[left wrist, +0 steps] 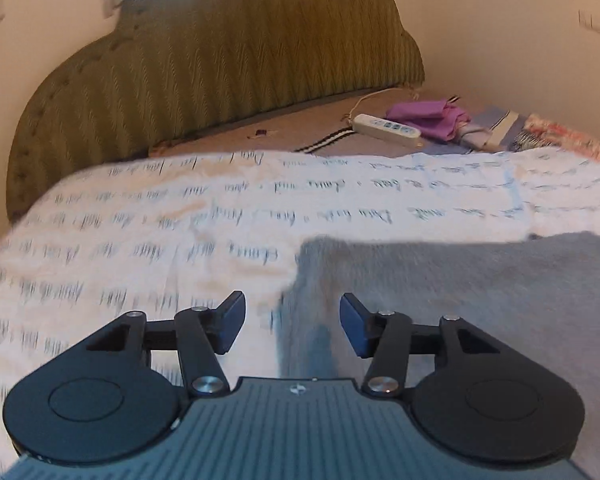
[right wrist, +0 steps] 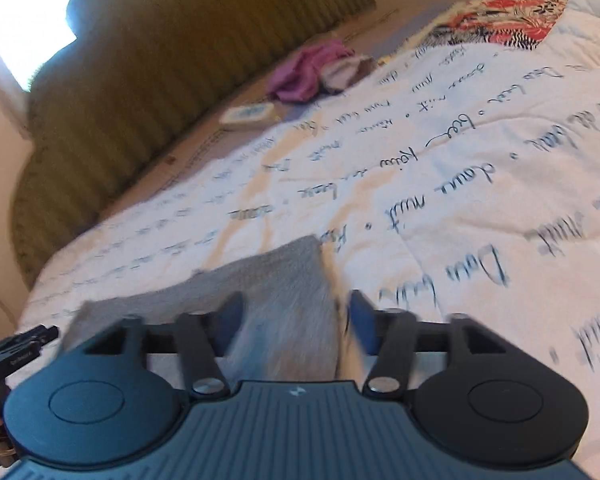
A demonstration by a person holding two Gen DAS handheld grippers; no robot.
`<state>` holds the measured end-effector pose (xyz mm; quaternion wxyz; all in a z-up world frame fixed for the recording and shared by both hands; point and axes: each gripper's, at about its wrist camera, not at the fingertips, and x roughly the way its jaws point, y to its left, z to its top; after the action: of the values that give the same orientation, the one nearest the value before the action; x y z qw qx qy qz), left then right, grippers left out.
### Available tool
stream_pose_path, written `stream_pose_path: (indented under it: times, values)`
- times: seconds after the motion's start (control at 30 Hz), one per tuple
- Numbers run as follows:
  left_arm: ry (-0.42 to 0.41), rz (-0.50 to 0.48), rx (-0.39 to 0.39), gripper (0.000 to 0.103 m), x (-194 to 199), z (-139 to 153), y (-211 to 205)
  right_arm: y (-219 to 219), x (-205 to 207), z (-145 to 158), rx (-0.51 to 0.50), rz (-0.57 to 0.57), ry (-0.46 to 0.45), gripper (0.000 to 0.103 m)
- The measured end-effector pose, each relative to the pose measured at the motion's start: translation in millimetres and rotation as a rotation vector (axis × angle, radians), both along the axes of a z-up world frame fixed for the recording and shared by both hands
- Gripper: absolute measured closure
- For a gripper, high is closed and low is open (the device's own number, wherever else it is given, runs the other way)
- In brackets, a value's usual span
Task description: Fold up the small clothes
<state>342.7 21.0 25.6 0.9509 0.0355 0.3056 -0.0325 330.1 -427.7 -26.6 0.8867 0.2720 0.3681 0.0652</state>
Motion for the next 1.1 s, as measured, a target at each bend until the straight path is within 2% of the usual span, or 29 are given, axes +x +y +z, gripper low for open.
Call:
stream_pose_path:
  times: [0.1, 0.17, 0.23, 0.3, 0.33, 0.37, 0.4, 0.43, 0.53, 0.6, 0.67, 0.7, 0.77, 0.8, 0.83, 0.87, 0.9, 0.97, 1.0, 1.1]
  values:
    - [0.076, 0.021, -0.118, 0.045, -49, -10, 17, 0, -54, -6, -0.003, 0.013, 0.054, 0.029]
    - [0.164, 0.035, -0.248, 0.042, -71, -25, 28, 1, -82, -14, 0.039, 0.018, 0.089, 0.028]
    - [0.215, 0.041, -0.357, 0.032, -83, -35, 33, 5, -98, -21, 0.107, 0.03, 0.113, 0.028]
    - [0.191, 0.04, -0.376, 0.031, -89, -36, 29, 12, -103, -24, 0.168, 0.058, 0.107, 0.028]
    - [0.197, 0.041, -0.373, 0.04, -87, -35, 26, 16, -101, -25, 0.182, 0.068, 0.104, 0.03]
    - [0.198, 0.046, -0.368, 0.055, -84, -35, 24, 20, -99, -26, 0.171, 0.081, 0.105, 0.053]
    - [0.206, 0.049, -0.353, 0.08, -78, -36, 21, 25, -95, -27, 0.143, 0.101, 0.112, 0.08]
    - [0.221, 0.053, -0.345, 0.087, -74, -35, 21, 29, -92, -29, 0.13, 0.111, 0.127, 0.096]
    - [0.219, 0.038, -0.303, 0.09, -70, -21, 22, 31, -97, -14, 0.113, 0.114, 0.072, 0.097]
    - [0.223, 0.022, -0.265, 0.09, -69, -21, 24, 25, -102, -2, 0.08, 0.103, 0.035, 0.097]
    - [0.264, 0.03, -0.264, 0.09, -65, -35, 25, 18, -100, -14, 0.064, 0.088, 0.096, 0.097]
    - [0.241, 0.025, -0.251, 0.089, -68, -36, 23, 16, -98, -25, 0.074, 0.088, 0.138, 0.097]
    - [0.227, 0.034, -0.233, 0.085, -72, -34, 19, 14, -101, -33, 0.124, 0.079, 0.154, 0.096]
    - [0.233, 0.049, -0.241, 0.077, -72, -33, 20, 12, -103, -32, 0.143, 0.063, 0.153, 0.095]
    - [0.242, 0.058, -0.244, 0.071, -73, -32, 21, 10, -103, -31, 0.174, 0.053, 0.158, 0.09]
    - [0.251, 0.065, -0.245, 0.069, -74, -30, 23, 7, -104, -29, 0.201, 0.043, 0.163, 0.079]
    - [0.253, 0.072, -0.243, 0.06, -76, -27, 24, 5, -107, -25, 0.213, 0.03, 0.153, 0.073]
    - [0.229, 0.093, -0.213, 0.055, -83, -17, 25, 3, -117, -10, 0.163, -0.01, 0.09, 0.057]
    - [0.211, 0.108, -0.195, 0.051, -85, -12, 25, 5, -122, 2, 0.108, -0.027, 0.045, 0.055]
    - [0.15, 0.138, -0.177, 0.049, -88, 3, 23, 20, -126, 29, 0.005, -0.02, -0.065, 0.054]
